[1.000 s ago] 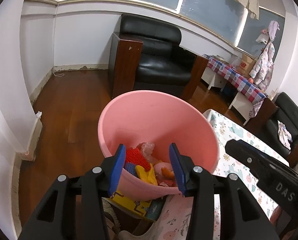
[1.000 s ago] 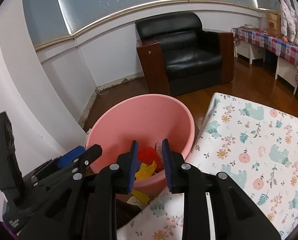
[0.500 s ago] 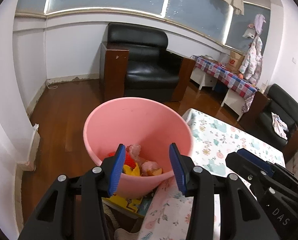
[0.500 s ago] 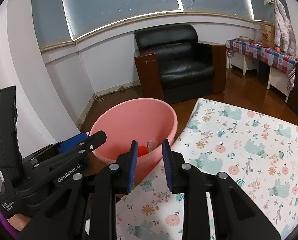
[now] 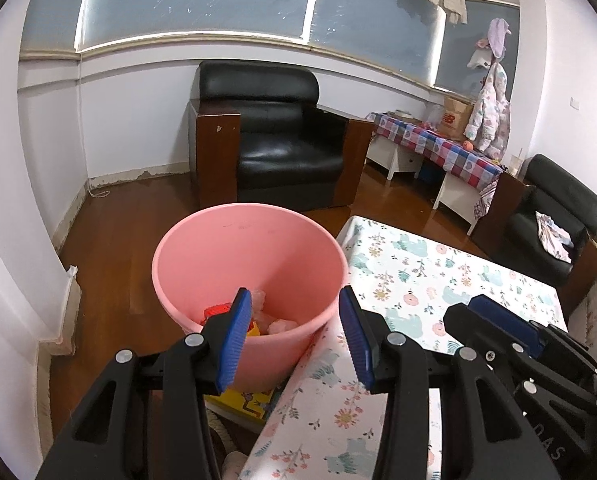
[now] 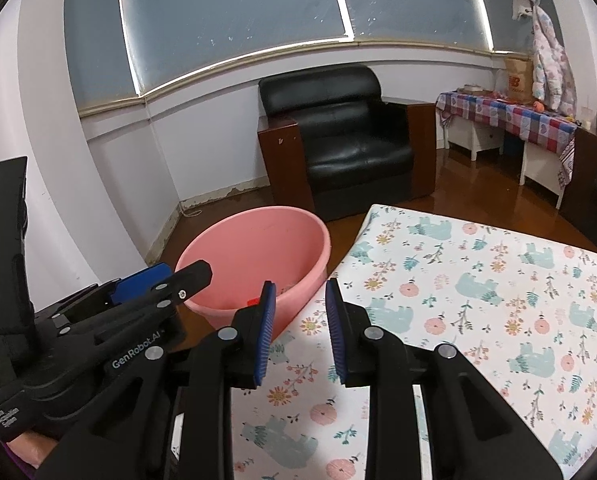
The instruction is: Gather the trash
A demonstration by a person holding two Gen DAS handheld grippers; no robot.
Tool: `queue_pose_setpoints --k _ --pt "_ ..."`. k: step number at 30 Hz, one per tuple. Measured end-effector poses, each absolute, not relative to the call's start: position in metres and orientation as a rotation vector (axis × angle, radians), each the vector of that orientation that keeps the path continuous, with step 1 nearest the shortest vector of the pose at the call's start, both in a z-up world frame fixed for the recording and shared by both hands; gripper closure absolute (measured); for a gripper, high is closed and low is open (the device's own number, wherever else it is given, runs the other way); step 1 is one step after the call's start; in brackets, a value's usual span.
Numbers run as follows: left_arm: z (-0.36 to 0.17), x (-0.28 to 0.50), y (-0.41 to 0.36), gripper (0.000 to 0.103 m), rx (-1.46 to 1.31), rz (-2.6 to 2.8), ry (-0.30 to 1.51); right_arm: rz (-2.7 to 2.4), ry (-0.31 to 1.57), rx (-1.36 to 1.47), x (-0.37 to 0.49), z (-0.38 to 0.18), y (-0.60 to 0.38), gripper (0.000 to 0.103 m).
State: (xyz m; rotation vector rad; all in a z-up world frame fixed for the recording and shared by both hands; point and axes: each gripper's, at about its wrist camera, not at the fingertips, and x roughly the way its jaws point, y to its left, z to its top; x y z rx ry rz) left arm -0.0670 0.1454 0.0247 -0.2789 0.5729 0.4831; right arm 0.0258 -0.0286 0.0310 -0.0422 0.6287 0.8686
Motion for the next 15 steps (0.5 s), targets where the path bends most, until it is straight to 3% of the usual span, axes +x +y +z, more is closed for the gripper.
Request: queue_pose_setpoints --k 4,5,7,15 --pt "0.028 -0.070 0.133 0.058 -0.265 0.481 0.566 0.840 0.607 -0.040 0.023 0.032 -0.038 0.074" --pt "0.029 -0.071 0.130 0.058 -0.261 0.480 0.564 0.836 0.604 -0.040 0.022 0.031 -0.040 0.066" --pt "0.031 -0.072 0.125 0.058 -0.254 0.482 0.557 0.835 0.601 -0.029 0.022 0.031 -0.044 0.060" --pt "0.035 -0.076 0.114 0.058 -0.249 0.479 0.548 0.824 0.587 -0.019 0.019 0.033 -0.055 0.059"
